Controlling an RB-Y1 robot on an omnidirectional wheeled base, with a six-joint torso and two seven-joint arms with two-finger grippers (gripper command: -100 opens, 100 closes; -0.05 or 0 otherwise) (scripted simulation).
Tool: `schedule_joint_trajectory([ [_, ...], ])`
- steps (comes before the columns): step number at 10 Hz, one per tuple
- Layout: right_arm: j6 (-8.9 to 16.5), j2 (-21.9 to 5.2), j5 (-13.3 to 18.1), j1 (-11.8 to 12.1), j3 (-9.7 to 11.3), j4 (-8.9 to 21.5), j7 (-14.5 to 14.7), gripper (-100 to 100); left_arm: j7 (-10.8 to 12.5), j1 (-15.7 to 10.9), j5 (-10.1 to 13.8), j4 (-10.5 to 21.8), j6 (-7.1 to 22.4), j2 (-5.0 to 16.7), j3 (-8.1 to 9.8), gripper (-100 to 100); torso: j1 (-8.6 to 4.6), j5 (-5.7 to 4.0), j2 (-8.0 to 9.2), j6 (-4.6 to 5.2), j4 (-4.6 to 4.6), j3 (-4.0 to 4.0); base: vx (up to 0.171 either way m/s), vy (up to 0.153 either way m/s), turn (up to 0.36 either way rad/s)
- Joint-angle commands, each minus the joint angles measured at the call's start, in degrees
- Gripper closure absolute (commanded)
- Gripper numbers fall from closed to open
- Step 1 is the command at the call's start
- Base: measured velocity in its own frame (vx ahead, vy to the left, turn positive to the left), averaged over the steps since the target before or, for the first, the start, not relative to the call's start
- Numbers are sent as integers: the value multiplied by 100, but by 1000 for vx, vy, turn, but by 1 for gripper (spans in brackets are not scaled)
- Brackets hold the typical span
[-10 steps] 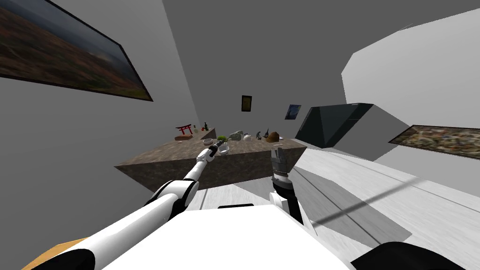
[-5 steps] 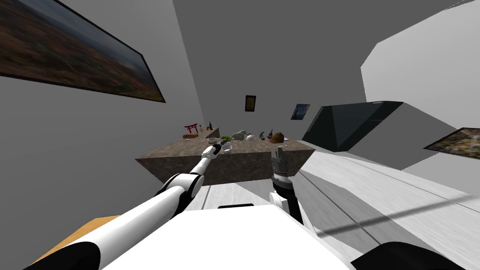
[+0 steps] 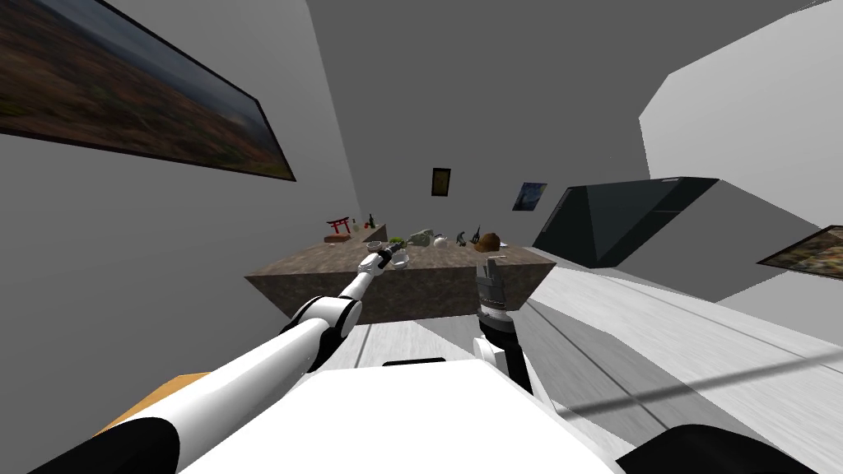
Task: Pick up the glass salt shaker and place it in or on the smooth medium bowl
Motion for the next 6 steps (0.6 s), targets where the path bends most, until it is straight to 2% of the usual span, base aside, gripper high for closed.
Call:
schedule_joint_trajectory([
  [1, 0, 0, 0, 0, 0, 0, 0, 0, 0, 0, 0, 0, 0, 0, 0, 0, 0, 0, 0, 0, 0, 0, 0, 0, 0],
  [6, 0, 0, 0, 0, 0, 0, 0, 0, 1, 0, 0, -1, 1, 0, -1, 0, 0, 0, 0, 0, 0, 0, 0, 0, 0],
])
